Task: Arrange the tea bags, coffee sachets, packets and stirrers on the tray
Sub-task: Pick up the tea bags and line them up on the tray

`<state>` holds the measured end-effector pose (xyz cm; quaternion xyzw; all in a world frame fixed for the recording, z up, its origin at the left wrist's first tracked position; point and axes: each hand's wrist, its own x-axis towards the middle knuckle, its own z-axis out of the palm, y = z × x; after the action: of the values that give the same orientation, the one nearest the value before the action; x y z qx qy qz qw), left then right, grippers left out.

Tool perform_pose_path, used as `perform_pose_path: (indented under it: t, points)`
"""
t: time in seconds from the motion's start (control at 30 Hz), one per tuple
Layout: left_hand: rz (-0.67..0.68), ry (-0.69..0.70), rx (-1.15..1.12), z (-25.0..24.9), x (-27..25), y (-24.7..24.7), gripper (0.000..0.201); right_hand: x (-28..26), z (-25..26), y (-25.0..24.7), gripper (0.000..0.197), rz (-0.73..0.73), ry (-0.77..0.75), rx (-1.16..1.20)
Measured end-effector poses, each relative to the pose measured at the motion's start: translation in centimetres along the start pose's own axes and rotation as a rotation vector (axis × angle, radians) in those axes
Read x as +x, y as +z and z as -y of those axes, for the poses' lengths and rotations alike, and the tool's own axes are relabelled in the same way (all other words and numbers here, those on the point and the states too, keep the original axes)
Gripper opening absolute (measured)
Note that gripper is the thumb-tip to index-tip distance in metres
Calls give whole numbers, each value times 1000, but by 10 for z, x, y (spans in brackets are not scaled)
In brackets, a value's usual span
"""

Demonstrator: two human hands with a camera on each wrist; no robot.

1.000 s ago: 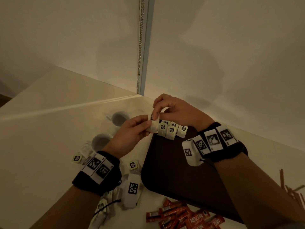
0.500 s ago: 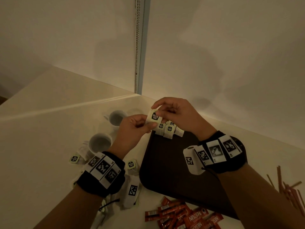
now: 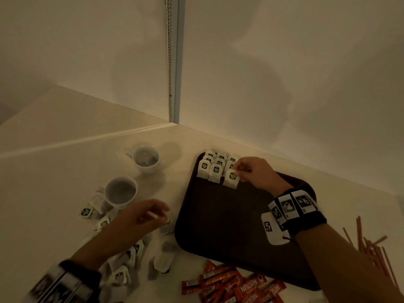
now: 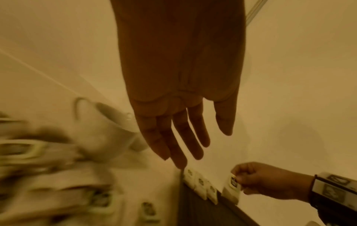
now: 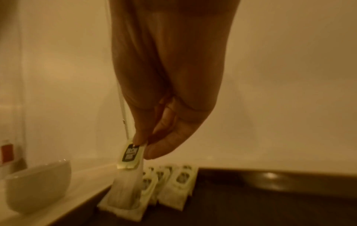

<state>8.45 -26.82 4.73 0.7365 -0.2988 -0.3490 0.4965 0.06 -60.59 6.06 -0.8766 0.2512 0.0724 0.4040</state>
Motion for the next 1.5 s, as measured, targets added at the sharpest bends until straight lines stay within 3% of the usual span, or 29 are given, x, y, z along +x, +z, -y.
perform_pose_path:
  t: [0.13,0.2,0.3,0.4,0.63,0.77,0.87,0.97,1.1,1.2,1.33,1.4,1.5]
  points:
    - [-51,-164,32,35,-49,-15,44,14,-29,21,14,21,88,-25]
    - [-86,-251,75,52,-70,-21,29,22,-36,28,16,-45,95,-25]
    - [-90,-390,138,80,-95,-27,37,34,-38,32,16,-123,89,-27]
    - [-131,-514,144,97,-114,-29,25,46,-41,33,14,-170,85,-43]
    - [-200,-612,123,110,-133,-31,21,57,-49,36,19,-216,96,-111]
    - [-196,-574,117,106,-137,-30,18,45,-24,45,30,-308,9,-123]
    - [-223,-508,147,90,-137,-22,21,15,17,75,24,-37,-248,-141]
    - [-300,-387,276,74,-124,-9,23,-8,42,123,29,218,-455,-392]
    - [-145,-348,501,60,-85,29,21,-15,67,174,45,293,-399,-670]
    - [-27,-344,660,56,-57,65,54,-15,75,193,45,279,-381,-812]
    - [-4,-326,769,57,-45,90,72,-17,79,202,32,253,-332,-855]
    - [12,-318,816,59,-46,93,72,-18,81,202,25,262,-324,-847]
    - [-6,-273,873,61,-47,90,50,-20,80,199,16,300,-316,-710]
